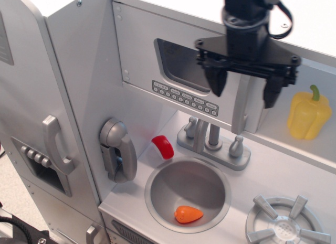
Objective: Open microwave
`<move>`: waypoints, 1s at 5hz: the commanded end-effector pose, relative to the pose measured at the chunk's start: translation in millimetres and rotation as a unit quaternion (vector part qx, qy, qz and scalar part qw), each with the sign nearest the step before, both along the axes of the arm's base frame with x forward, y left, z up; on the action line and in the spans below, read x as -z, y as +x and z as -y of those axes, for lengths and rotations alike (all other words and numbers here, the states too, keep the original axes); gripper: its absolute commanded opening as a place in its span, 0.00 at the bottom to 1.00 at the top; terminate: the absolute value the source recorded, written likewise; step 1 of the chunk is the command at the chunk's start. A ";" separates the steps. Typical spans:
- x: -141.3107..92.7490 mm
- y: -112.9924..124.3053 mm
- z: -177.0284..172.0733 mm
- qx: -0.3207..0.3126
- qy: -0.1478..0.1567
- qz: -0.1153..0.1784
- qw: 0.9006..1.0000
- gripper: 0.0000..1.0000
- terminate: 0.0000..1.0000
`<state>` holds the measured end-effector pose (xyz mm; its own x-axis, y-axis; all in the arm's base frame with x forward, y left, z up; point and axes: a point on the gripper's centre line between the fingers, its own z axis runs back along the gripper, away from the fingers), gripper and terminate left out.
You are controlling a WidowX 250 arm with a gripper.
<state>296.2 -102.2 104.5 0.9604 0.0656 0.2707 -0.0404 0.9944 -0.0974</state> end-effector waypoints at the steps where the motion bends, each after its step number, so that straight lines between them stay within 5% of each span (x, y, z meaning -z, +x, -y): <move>1: -10.5 19.8 3.5 -0.006 0.010 0.036 0.999 1.00 0.00; 2: -8.3 16.9 4.4 -0.011 -0.001 0.041 0.999 0.00 0.00; 3: -11.3 19.0 3.2 -0.018 -0.025 0.054 0.998 0.00 0.00; 5: -10.6 -1.0 -1.5 -0.004 -0.027 0.060 0.998 0.00 0.00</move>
